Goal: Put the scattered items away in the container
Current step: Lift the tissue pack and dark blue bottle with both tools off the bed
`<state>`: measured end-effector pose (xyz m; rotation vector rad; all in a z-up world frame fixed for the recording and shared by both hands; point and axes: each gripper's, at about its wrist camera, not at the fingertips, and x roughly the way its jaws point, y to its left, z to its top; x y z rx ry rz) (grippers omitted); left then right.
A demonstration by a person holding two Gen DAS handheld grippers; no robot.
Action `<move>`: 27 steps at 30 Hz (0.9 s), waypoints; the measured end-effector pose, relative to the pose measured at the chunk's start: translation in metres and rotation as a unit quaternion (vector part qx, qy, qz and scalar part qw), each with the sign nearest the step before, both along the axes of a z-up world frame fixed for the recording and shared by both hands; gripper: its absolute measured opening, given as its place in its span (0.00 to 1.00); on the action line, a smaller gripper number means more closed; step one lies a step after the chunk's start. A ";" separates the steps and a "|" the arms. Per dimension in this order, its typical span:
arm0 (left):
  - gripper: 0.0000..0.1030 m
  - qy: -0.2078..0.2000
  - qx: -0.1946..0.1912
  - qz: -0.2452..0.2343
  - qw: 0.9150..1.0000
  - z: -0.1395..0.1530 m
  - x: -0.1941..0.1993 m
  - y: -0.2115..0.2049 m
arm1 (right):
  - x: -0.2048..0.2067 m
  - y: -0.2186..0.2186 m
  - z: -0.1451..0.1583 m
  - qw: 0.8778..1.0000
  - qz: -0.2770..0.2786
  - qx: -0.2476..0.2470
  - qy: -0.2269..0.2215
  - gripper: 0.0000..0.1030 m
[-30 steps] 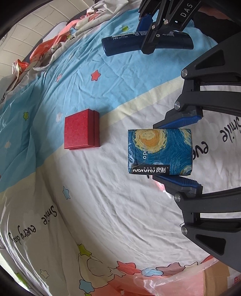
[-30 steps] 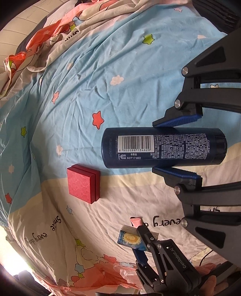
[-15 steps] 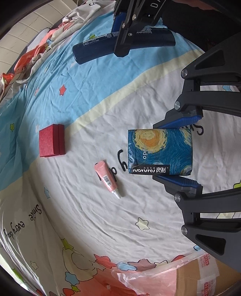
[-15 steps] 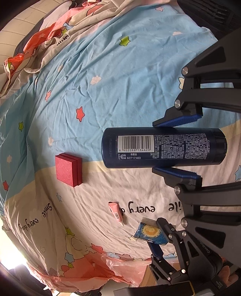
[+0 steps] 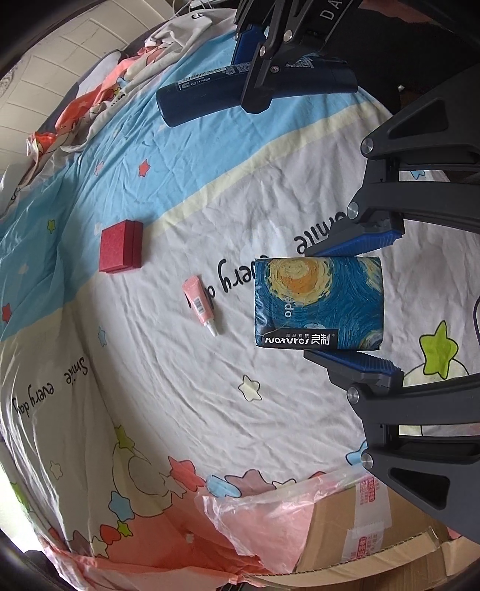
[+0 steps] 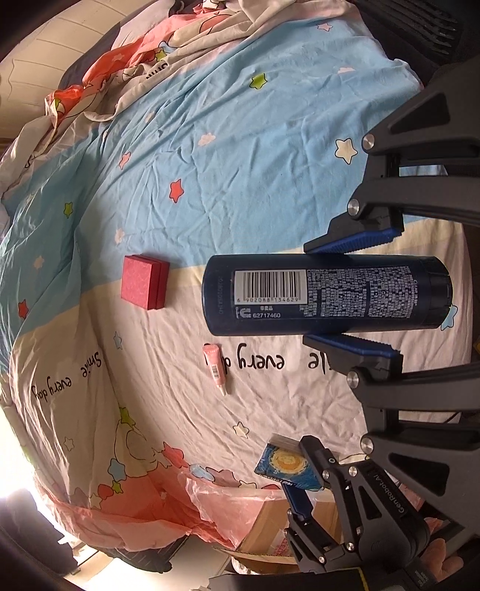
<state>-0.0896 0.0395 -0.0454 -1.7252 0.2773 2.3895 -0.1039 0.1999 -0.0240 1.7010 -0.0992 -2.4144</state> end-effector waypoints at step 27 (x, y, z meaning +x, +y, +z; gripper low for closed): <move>0.45 0.025 0.001 0.034 0.999 0.035 0.032 -0.054 | 0.022 -0.076 0.029 0.995 0.091 0.017 0.031 0.37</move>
